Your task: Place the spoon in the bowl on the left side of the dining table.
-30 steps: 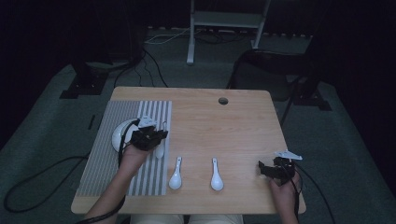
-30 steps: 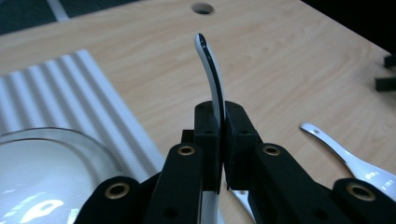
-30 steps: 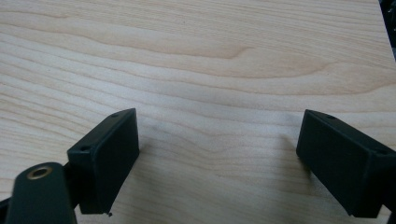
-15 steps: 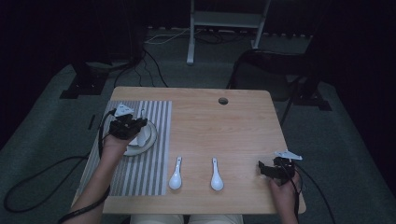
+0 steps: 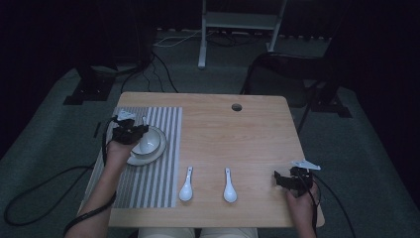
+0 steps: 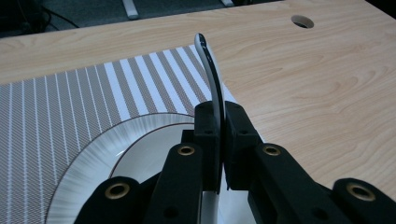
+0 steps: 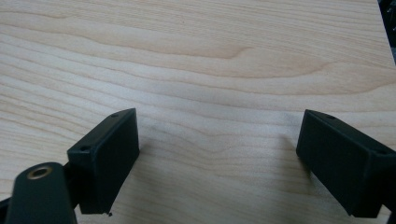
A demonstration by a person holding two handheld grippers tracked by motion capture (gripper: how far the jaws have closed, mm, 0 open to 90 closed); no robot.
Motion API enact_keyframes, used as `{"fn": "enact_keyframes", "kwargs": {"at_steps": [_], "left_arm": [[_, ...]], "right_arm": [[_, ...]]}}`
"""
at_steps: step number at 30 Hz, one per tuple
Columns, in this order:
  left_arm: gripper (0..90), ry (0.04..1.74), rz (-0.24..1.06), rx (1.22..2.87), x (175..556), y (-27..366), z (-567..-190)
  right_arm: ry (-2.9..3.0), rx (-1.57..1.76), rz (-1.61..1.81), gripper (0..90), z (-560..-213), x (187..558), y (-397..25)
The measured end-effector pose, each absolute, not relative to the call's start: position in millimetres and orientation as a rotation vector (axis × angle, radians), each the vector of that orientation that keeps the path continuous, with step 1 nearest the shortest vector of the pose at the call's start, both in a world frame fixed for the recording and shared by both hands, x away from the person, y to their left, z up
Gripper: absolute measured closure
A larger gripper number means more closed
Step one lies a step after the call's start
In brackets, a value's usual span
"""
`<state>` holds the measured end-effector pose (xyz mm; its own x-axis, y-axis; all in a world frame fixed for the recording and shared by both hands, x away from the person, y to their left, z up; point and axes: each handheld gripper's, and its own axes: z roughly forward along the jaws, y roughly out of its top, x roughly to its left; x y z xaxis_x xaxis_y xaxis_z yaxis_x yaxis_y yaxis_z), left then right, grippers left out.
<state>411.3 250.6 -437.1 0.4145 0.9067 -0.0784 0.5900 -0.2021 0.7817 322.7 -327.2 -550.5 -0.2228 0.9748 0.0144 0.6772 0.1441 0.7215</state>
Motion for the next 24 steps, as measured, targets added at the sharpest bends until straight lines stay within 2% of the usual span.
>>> {"fn": "enact_keyframes", "kwargs": {"at_steps": [9, 19, 24], "left_arm": [[85.4, 1.328, 0.487, 1.884, 417.3, 255.4, -459.2], [85.2, 1.369, 0.472, 1.864, 424.1, 264.3, -465.6], [85.0, 1.404, 0.404, 1.851, 435.2, 268.2, -471.1]], "right_arm": [[1.964, 1.576, 0.851, 12.5, -550.4, 322.7, -327.2], [1.964, 1.576, 0.851, 12.5, -550.4, 322.7, -327.2], [1.964, 1.576, 0.851, 12.5, -550.4, 322.7, -327.2]]}}
